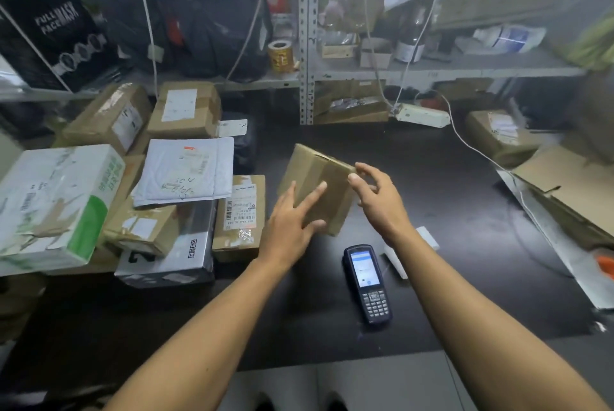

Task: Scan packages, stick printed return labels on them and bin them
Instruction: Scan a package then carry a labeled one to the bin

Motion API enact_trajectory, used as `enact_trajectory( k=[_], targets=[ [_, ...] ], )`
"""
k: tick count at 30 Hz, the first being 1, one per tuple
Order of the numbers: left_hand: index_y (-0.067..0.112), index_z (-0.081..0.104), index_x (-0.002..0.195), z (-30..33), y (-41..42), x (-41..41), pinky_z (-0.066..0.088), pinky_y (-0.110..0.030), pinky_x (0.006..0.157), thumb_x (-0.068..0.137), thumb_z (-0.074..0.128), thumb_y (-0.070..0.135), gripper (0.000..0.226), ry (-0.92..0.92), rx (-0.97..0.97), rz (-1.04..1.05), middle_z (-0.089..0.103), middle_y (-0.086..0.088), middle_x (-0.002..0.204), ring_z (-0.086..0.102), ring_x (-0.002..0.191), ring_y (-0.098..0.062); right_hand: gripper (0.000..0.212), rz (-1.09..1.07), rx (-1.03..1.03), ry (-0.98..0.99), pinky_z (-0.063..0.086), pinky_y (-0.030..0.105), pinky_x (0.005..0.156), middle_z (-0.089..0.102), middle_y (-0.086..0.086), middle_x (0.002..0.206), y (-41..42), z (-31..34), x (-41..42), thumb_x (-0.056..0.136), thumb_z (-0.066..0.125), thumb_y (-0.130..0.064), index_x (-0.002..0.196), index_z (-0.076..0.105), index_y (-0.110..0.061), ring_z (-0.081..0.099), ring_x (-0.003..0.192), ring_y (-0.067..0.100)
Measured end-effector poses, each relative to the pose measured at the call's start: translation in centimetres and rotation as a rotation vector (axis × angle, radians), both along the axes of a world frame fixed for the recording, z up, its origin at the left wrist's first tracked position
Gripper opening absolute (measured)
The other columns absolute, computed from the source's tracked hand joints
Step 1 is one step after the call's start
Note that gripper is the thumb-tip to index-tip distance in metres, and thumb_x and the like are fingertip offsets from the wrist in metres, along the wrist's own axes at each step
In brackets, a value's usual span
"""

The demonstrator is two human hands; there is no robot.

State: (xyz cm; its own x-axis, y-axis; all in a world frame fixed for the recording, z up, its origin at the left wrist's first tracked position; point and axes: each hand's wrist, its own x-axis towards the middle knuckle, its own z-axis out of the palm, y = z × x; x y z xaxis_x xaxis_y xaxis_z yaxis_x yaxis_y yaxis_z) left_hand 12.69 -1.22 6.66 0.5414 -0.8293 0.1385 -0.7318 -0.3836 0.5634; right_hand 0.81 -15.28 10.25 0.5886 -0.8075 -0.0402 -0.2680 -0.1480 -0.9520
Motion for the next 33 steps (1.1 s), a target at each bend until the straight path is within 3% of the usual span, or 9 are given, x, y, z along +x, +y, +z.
enact_trajectory(
  k=[4,6,8,10,13,18,21,26,33],
  targets=[
    [0.057,0.032,0.145,-1.0,-0.5,-0.5,0.042,-0.045,0.109,0.086,0.074,0.033,0.076,0.247,-0.199,0.125,0.040,-0.003,0.152,0.047,0.132,-0.025,0.072,0.176,0.047,0.042,0.047,0.015,0.079,0.039,-0.007,0.142,0.4,-0.6,0.0,0.096,0.062,-0.023,0.152,0.021,-0.039,0.057,0.098,-0.010],
    [0.059,0.031,0.144,-1.2,-0.7,-0.9,0.043,-0.044,0.109,0.086,0.075,0.034,0.077,0.278,-0.228,0.164,0.042,-0.001,0.151,0.049,0.131,-0.022,0.084,0.206,0.037,0.064,0.049,0.016,0.079,0.039,-0.002,0.148,0.8,-1.2,0.1,0.094,0.064,-0.023,0.153,0.008,-0.044,0.059,0.107,0.001],
    [0.063,0.027,0.142,-1.3,-0.8,-1.2,0.041,-0.040,0.112,0.086,0.074,0.033,0.079,0.335,-0.275,0.198,0.042,0.001,0.151,0.046,0.134,-0.018,0.090,0.194,0.085,0.087,0.050,0.032,0.096,0.034,0.005,0.154,1.0,-1.8,0.1,0.093,0.065,-0.026,0.153,0.001,-0.046,0.056,0.123,0.019],
    [0.064,0.025,0.141,-1.4,-0.8,-1.4,0.039,-0.035,0.112,0.087,0.074,0.032,0.080,0.434,-0.333,0.229,0.045,0.005,0.149,0.045,0.134,-0.013,0.084,0.227,0.110,0.135,0.039,0.040,0.111,0.036,0.003,0.155,1.4,-1.9,0.1,0.093,0.062,-0.037,0.153,0.003,-0.045,0.049,0.132,0.020],
    [0.055,0.022,0.149,-1.5,-0.5,-1.1,0.038,-0.031,0.111,0.089,0.072,0.028,0.083,0.539,-0.312,0.229,0.045,0.004,0.147,0.045,0.134,-0.014,0.071,0.320,0.039,0.239,0.037,0.041,0.113,0.048,-0.005,0.148,1.3,-2.4,0.1,0.091,0.049,-0.052,0.153,0.016,-0.045,0.050,0.132,0.018],
    [0.060,0.004,0.148,-0.8,0.2,-0.1,0.031,-0.036,0.116,0.085,0.076,0.034,0.100,0.389,-0.092,0.139,0.018,-0.005,0.156,0.030,0.142,-0.019,0.059,0.303,-0.155,0.404,0.036,0.029,0.102,0.040,0.004,0.154,1.1,-3.1,0.0,0.104,0.042,-0.029,0.157,0.016,-0.033,0.044,0.134,0.028],
    [0.062,0.009,0.147,-0.3,0.2,1.2,0.026,-0.040,0.119,0.081,0.078,0.042,0.098,0.341,-0.115,0.174,-0.003,-0.004,0.165,0.014,0.151,-0.023,0.057,0.369,-0.323,0.450,0.027,0.032,0.112,0.029,0.008,0.159,1.5,-3.3,0.2,0.104,0.044,-0.022,0.156,0.020,-0.028,0.033,0.141,0.030],
    [0.044,0.034,0.150,-1.1,0.9,2.5,0.040,-0.035,0.109,0.088,0.070,0.045,0.072,0.514,-0.079,0.124,0.040,0.002,0.152,0.042,0.136,-0.018,0.060,0.468,-0.532,0.573,0.012,0.040,0.120,0.011,0.011,0.164,2.1,-5.3,0.3,0.103,0.045,-0.014,0.155,0.021,-0.029,0.004,0.150,0.032],
    [0.047,0.047,0.138,-4.2,2.7,1.6,0.041,-0.039,0.110,0.085,0.066,0.054,0.056,0.693,-0.037,0.179,0.045,0.004,0.145,0.045,0.131,-0.017,0.059,0.530,-0.550,0.563,0.010,0.041,0.120,0.009,0.007,0.164,4.0,-7.2,-1.1,0.100,0.047,-0.008,0.153,0.029,-0.029,-0.002,0.151,0.034]
  ],
)
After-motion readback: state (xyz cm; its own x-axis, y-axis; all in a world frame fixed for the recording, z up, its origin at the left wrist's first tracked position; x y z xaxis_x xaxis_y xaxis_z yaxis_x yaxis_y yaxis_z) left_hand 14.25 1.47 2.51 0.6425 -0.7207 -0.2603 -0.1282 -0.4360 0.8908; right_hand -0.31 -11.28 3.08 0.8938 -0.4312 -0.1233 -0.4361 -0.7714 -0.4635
